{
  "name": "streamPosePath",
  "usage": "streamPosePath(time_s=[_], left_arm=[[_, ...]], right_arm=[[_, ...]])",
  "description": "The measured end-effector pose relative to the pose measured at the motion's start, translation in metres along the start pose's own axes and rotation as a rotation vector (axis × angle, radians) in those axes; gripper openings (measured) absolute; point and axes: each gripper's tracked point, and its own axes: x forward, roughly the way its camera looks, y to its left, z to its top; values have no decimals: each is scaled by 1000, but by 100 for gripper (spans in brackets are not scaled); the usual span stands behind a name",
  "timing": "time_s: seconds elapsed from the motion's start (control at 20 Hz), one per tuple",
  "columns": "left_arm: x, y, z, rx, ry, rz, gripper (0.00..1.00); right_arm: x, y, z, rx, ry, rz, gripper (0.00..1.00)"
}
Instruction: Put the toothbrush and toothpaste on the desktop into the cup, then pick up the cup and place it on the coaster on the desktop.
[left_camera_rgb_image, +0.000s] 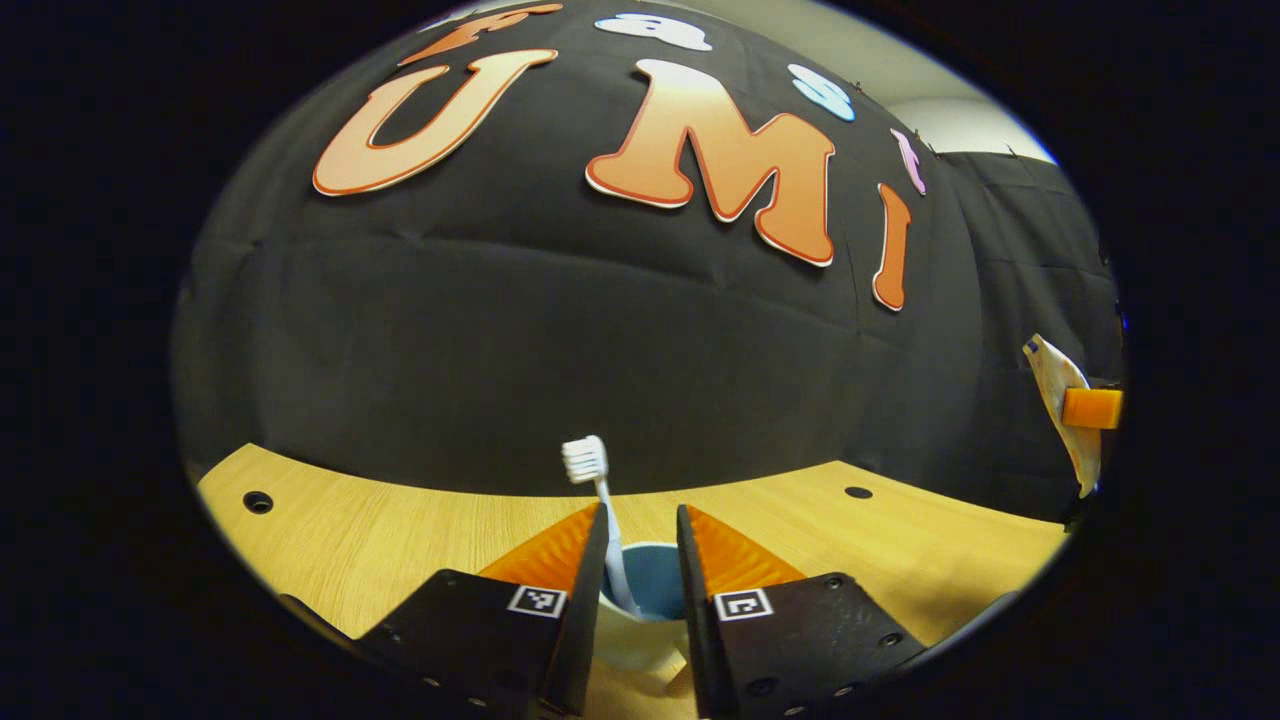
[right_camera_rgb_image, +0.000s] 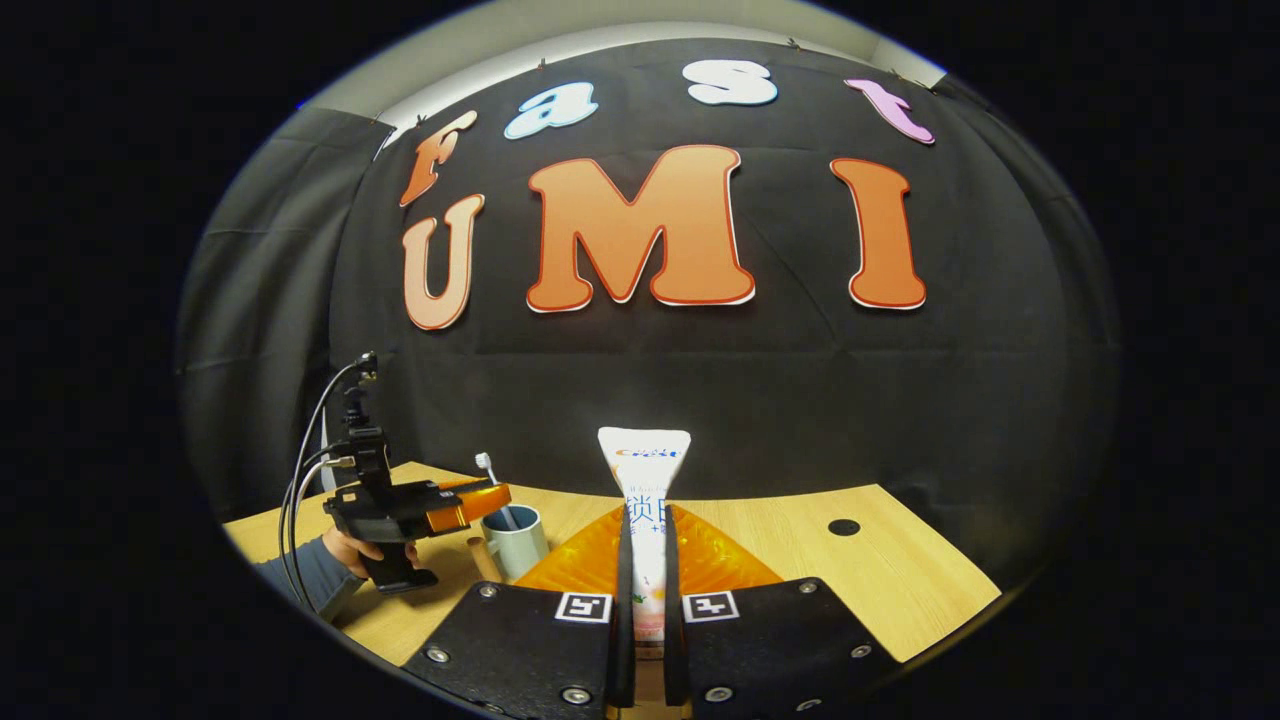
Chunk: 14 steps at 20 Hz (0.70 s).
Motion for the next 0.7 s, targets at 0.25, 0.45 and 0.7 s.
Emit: streamPosePath(time_s=[0.25, 0.45, 0.7], left_arm=[[-39, 4, 8, 52, 12, 58, 85], [-66, 9, 13, 44, 41, 104, 98], [-103, 19, 15, 52, 8, 194, 97]], right_arm=[[4, 17, 16, -61, -90, 45, 12], [14, 30, 26, -43, -143, 78, 12], [28, 49, 46, -13, -247, 144, 11]])
